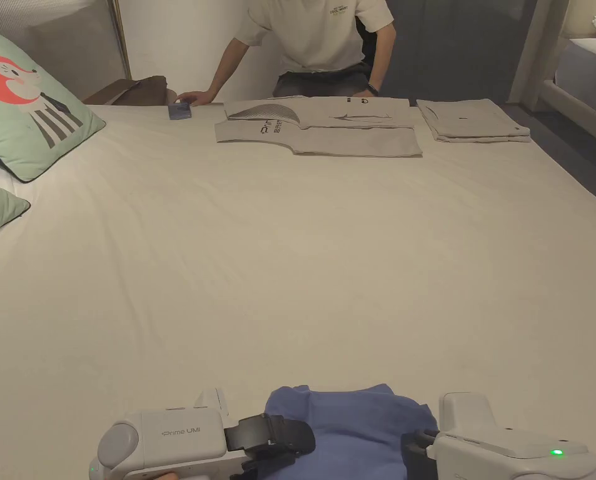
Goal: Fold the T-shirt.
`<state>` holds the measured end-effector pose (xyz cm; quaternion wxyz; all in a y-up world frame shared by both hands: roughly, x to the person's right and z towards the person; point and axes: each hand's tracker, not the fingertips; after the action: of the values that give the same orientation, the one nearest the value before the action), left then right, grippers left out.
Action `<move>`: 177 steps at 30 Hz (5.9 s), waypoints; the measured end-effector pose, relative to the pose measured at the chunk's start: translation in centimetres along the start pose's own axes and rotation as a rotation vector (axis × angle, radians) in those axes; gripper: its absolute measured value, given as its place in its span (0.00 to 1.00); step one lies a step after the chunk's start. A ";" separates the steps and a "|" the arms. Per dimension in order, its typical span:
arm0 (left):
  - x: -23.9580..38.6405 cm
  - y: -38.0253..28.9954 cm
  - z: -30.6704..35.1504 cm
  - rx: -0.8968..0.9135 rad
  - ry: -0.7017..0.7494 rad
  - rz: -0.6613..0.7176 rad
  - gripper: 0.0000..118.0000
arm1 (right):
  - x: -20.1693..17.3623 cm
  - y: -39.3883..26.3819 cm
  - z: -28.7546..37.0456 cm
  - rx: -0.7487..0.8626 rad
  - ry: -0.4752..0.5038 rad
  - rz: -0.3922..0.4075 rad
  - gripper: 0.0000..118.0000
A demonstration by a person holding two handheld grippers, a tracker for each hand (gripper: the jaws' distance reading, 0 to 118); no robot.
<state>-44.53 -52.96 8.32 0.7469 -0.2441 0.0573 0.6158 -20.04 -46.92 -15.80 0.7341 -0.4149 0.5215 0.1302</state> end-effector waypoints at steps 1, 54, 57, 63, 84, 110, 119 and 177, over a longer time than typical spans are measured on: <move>0.3 -0.1 0.2 -0.004 -0.024 0.019 0.25 | 0.0 0.2 0.4 0.010 0.011 -0.014 0.00; 5.5 -2.2 22.3 0.588 0.599 -0.384 0.01 | -6.4 6.3 5.5 0.300 0.014 0.102 0.00; 9.4 -3.0 17.6 0.620 0.593 -0.487 0.00 | -4.9 5.9 6.9 0.366 -0.051 0.105 0.00; 17.4 -4.0 10.9 0.806 0.605 -0.722 0.00 | -2.9 6.4 10.6 0.565 -0.186 0.118 0.00; 27.6 -5.5 8.7 1.199 0.601 -0.969 0.00 | -2.4 10.5 19.4 1.015 -0.354 0.212 0.00; 26.9 -5.4 8.4 1.176 0.616 -0.970 0.00 | -2.7 10.7 18.8 1.011 -0.354 0.248 0.00; 26.8 -5.5 8.6 1.173 0.611 -0.977 0.46 | -2.9 10.4 18.7 1.020 -0.349 0.270 0.41; 26.6 -6.1 8.5 1.167 0.606 -0.991 0.93 | -3.8 11.1 18.4 0.943 -0.396 0.187 0.97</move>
<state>-34.28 -26.24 7.29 0.8911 0.0308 0.4527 -0.0065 -16.43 -25.42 -15.68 0.9111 0.0418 0.4094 0.0221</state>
